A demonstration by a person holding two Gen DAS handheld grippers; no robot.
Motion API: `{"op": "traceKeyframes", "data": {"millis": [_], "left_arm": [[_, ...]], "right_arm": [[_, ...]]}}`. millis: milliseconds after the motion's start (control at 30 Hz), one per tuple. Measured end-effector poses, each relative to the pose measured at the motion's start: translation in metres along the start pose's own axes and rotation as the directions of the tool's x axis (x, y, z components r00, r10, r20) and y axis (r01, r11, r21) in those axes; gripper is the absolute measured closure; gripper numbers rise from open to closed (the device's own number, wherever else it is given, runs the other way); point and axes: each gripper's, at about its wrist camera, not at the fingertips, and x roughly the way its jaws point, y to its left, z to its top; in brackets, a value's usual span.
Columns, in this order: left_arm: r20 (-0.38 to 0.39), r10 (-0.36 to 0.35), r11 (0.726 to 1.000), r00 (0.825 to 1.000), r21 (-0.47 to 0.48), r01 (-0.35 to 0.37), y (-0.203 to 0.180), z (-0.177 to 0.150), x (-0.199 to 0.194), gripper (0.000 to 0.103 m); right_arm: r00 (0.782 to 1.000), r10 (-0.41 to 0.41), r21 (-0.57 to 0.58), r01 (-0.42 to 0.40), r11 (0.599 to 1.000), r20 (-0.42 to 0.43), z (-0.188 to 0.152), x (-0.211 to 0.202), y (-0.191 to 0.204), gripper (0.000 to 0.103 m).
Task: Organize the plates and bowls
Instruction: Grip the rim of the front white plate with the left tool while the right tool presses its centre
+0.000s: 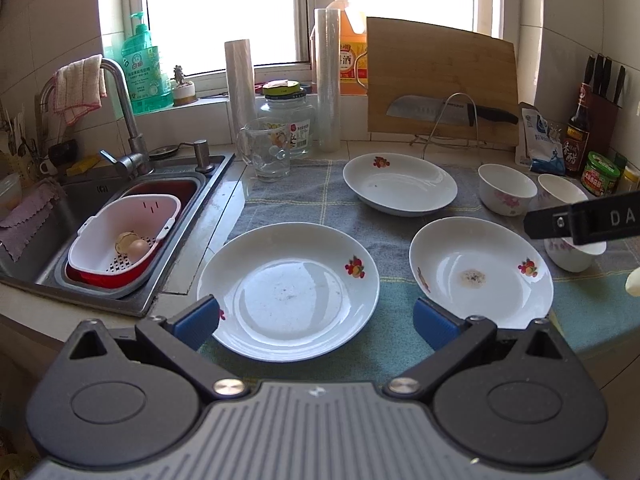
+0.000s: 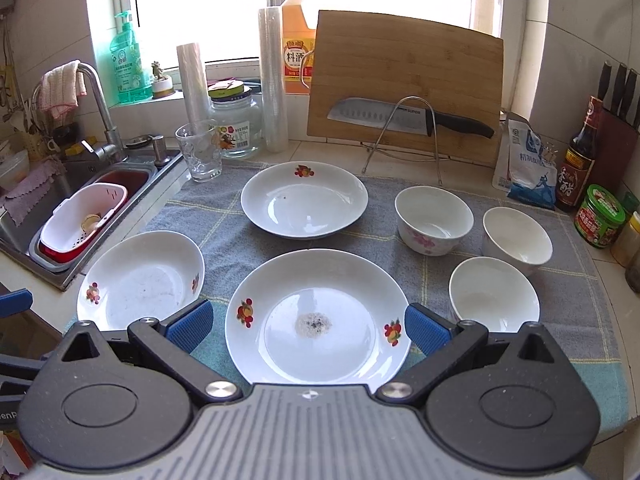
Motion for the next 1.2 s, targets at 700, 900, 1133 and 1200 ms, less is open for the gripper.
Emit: {"op": "traceKeyframes", "data": {"millis": [700,900,1133,1200], "left_arm": [[-0.125,-0.042,0.998,0.991,0.035,0.047,0.045,-0.048,0.081,0.001],[-0.146,-0.069,0.997,0.987,0.033,0.074,0.052,-0.047,0.101,0.001],[-0.124,-0.093,0.993,0.988,0.058,0.100,0.053,-0.045,0.108,0.000],[-0.118,-0.099,0.992,0.988,0.060,0.106,0.054,-0.045,0.108,0.000]], "right_arm": [[0.994,0.105,-0.017,-0.106,0.994,-0.033,0.029,0.061,0.030,0.000],[0.982,0.186,-0.037,-0.188,0.982,-0.044,0.039,0.079,0.042,0.000],[0.957,0.269,-0.073,-0.278,0.958,-0.106,0.050,0.115,0.061,0.000],[0.952,0.280,-0.095,-0.293,0.951,-0.126,0.052,0.126,0.067,0.000]]}}
